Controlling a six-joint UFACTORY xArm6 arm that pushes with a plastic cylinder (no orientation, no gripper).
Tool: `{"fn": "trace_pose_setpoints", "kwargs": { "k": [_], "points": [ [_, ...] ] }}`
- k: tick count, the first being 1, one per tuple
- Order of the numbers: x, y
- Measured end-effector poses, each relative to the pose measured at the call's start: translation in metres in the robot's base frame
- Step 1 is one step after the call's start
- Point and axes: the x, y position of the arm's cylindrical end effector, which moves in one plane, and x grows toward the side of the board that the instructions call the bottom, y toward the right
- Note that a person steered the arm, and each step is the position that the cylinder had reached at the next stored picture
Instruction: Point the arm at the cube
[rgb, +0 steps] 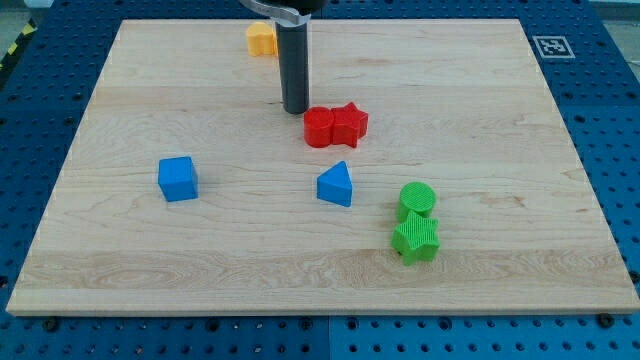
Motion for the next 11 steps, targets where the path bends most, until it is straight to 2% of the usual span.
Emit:
{"fn": "trace_pose_setpoints", "kwargs": {
  "k": [3, 5, 6, 8, 9, 10, 11],
  "points": [
    [0.000, -0.005],
    [0.003, -0.089],
    [0.059, -0.108],
    [0.060, -0.163],
    [0.102, -0.167],
    [0.125, -0.172],
    [0.147, -0.139]
  ]
}}
